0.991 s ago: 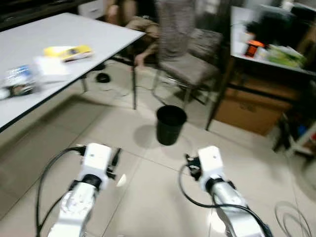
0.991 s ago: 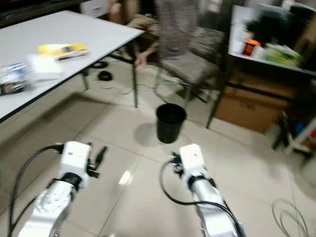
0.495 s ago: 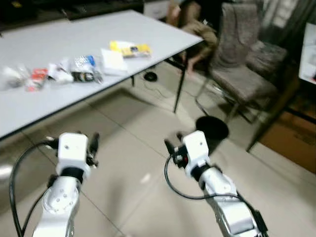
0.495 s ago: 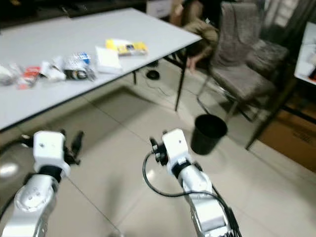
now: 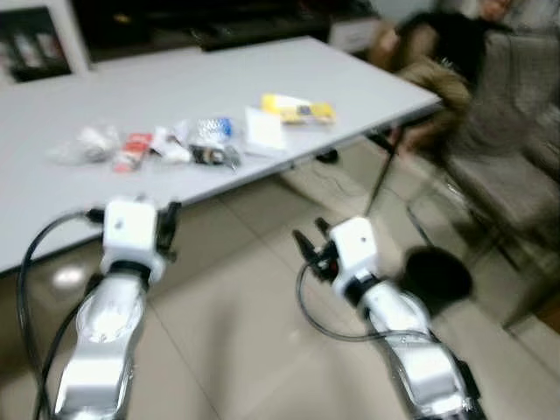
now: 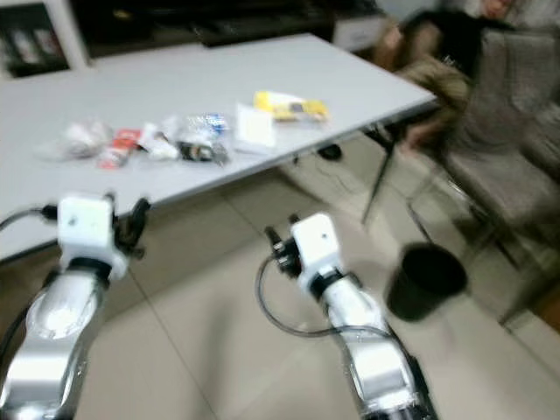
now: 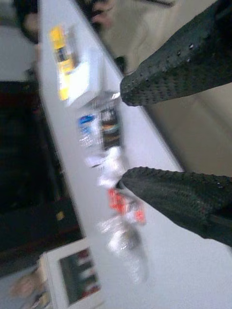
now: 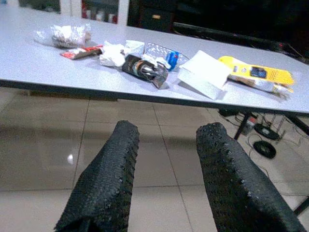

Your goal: Picking trash to rubbish bin

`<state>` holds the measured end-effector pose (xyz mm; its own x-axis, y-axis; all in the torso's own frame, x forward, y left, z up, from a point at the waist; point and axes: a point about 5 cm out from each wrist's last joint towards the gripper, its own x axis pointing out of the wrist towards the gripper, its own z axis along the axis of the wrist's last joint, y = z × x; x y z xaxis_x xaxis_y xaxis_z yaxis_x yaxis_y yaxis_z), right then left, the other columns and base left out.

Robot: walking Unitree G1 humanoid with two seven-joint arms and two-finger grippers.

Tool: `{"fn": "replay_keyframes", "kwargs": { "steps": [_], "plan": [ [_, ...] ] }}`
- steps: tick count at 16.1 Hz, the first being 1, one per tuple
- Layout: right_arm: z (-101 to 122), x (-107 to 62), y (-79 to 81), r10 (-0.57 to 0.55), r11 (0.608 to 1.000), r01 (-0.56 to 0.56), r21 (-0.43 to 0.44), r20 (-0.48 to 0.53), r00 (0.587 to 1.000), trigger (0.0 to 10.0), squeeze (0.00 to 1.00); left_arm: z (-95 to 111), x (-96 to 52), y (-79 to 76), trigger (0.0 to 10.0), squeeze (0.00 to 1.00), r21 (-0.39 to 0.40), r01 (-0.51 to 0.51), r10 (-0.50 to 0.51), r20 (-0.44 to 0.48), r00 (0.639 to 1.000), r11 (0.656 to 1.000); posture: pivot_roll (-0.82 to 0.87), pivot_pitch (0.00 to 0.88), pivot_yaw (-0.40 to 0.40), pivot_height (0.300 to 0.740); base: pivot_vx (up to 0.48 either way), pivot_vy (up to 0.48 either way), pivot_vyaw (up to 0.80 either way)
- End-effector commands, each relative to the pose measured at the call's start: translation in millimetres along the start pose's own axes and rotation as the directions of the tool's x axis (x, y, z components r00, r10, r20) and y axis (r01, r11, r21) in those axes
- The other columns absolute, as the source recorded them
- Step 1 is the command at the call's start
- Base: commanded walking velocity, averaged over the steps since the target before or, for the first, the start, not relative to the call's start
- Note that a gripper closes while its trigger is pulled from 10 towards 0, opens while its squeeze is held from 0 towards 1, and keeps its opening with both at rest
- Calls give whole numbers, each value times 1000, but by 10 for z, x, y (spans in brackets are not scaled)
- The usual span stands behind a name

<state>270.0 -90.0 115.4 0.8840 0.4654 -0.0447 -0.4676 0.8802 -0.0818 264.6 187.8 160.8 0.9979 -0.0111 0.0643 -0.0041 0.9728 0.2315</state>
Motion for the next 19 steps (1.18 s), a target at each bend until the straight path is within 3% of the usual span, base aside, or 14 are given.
{"fn": "replay_keyframes", "kwargs": {
  "steps": [1,5,9,14,19],
  "plan": [
    [107,68,45,18,1000,-17,-9,45,999,10000,0,-8,6,93,10000,0,16,-23,23,-14,1000,1000,49,0,-68,740,375,0,800],
    [167,74,15,-2,999,-1,40,75,997,10000,0,19,60,144,10000,0,24,-22,22,-6,1000,999,57,0,-70,740,374,0,0],
    [177,67,-13,-1,1000,0,13,79,997,10000,0,37,76,161,10000,0,25,-24,24,-3,1000,999,42,0,-70,740,372,0,0],
    [209,69,29,11,999,-17,51,111,994,10000,0,85,151,177,10000,0,56,-2,2,9,1000,998,47,0,-65,740,373,0,708],
    [283,84,-89,-42,999,42,8,139,989,10000,0,92,229,113,10000,0,64,44,-45,12,999,997,30,0,-54,740,373,0,0]
  ]
}}
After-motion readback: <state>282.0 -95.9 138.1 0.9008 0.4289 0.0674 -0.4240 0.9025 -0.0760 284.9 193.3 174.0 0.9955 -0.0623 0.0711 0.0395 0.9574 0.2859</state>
